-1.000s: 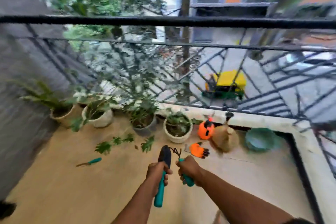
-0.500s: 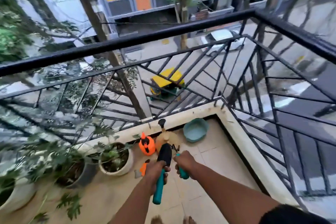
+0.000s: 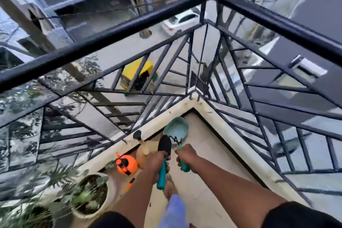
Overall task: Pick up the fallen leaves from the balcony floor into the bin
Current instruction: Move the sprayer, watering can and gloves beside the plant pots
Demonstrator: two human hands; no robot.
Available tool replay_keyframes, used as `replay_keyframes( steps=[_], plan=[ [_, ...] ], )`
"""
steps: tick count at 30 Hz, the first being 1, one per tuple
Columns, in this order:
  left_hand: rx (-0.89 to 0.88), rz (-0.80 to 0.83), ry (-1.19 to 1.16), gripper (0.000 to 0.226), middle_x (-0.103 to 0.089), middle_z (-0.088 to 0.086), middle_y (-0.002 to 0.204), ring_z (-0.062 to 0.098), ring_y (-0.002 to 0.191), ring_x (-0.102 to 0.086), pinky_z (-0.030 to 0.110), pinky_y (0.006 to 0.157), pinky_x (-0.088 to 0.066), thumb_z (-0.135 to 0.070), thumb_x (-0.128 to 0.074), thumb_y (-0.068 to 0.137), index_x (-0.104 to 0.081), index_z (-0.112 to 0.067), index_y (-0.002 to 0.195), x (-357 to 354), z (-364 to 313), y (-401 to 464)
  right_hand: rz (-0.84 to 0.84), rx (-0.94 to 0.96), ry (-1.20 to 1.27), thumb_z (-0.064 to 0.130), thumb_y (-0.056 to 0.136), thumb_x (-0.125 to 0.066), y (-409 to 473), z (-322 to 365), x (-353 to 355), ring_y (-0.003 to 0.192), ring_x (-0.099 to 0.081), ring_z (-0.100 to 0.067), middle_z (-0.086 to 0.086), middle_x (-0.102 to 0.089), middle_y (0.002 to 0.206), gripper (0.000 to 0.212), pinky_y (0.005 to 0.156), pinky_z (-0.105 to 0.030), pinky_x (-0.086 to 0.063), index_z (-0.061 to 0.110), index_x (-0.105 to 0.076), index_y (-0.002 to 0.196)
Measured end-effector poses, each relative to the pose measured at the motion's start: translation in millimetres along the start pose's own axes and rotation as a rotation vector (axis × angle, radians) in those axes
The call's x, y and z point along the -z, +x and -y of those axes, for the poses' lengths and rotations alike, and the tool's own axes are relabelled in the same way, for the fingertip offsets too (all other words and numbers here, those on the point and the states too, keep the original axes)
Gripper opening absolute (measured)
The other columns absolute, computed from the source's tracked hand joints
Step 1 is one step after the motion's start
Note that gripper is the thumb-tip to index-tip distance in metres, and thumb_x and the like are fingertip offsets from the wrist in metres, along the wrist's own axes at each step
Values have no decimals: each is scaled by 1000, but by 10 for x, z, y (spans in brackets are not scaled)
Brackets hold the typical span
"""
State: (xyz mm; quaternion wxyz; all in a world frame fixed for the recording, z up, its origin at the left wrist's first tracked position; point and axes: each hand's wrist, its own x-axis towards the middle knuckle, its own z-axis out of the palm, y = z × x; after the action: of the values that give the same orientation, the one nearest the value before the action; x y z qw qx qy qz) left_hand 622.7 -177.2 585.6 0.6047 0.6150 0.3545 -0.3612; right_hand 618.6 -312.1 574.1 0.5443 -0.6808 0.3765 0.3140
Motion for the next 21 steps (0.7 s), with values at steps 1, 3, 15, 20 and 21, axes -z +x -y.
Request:
replay_keyframes(
  steps=[1,3,15,20,21],
  plan=[
    [2,6,19,8,-55,6,64,14,50,-44,24,43,-39,-6,-48,98,-55,-3,97,-28,-113,95,-5,-13,9,14,95,-55,95,81,21,49,-52,-21,-12,-58,71,6,43,-21,-39,10,-54,91],
    [21,24,54,8,-54,4,59,14,48,-44,24,42,-41,-7,-48,98,-55,-3,98,-86,-337,348,-21,-23,26,16,96,-56,371,236,56,51,-54,-21,-12,-59,75,10,42,-21,-40,7,-57,101],
    [172,-29,26,15,-48,7,68,17,54,-42,25,46,-41,-2,-44,100,-53,-7,88,-758,-358,3003,-75,-94,-84,26,91,-61,3192,-15,33,64,-68,-30,-13,-72,79,20,60,-37,-58,7,-66,97],
    [200,-121,43,6,-58,11,86,21,71,-52,33,64,-46,-5,-59,95,-58,-6,100,-953,134,4353,-49,-61,-248,28,85,-61,4612,-456,-167,93,-71,-38,-18,-73,101,29,82,-50,-60,9,-67,106],
    [196,-143,45,13,-60,10,88,20,73,-54,32,63,-46,-5,-63,93,-58,-7,106,-967,233,4595,-44,-47,-280,27,85,-61,4811,-491,-185,95,-71,-38,-18,-73,104,30,83,-50,-60,9,-65,108]
  ],
)
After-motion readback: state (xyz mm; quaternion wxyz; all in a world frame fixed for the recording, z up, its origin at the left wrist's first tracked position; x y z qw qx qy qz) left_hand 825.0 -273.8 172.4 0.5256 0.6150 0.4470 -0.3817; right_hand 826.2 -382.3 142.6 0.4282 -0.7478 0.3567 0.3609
